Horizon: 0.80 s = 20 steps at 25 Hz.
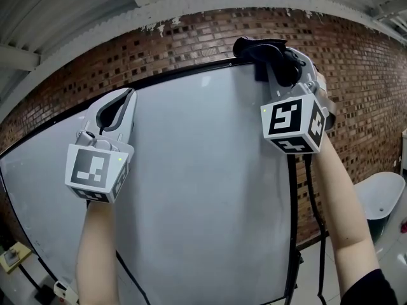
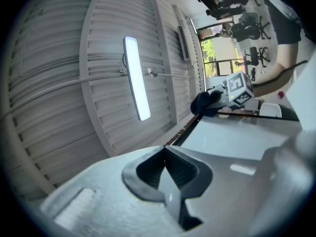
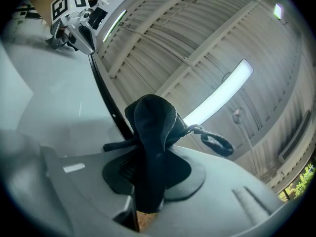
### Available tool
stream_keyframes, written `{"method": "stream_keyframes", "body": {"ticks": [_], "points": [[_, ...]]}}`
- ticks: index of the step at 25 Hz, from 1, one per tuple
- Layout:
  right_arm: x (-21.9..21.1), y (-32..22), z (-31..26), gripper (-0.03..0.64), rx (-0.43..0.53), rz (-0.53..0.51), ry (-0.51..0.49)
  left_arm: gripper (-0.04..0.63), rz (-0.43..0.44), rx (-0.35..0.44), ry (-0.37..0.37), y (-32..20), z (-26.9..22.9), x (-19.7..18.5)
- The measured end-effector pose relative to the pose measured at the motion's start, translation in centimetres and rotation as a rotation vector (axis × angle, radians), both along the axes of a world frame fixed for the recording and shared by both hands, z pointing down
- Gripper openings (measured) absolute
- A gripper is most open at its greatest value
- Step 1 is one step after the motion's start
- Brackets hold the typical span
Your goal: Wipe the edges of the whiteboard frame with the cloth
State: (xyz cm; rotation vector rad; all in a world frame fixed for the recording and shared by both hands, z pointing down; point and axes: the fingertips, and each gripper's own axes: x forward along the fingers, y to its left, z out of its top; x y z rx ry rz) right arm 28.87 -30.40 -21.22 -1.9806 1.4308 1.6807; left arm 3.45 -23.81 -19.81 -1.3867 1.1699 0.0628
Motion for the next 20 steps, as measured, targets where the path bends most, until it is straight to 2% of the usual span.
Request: {"method": "stream_keyframes", "body": {"ticks": [3, 8, 13, 20], "points": [[1.5, -0.4, 0.3, 0.084, -0.003, -0.017, -0.026, 0.003, 0.007, -0.015, 0.018, 0.2, 0.0, 1.2], [2.4, -1.2, 0.9, 0.084, 0.013, -0.134, -0.059, 0.003, 0.016, -0.032, 0.025, 0.0, 0.2, 2.1], [2.1, -0.7, 1.0, 0.084, 0.018, -0.173, -0.058, 0.003, 0.038, -0.020, -0.018, -0.4, 0.3, 2.0], [1.6, 1.8, 1.4, 0.084, 0.020, -0.237, -0.091, 0.003, 0.087, -0.046, -0.022, 1.3, 1.2, 2.2]]}}
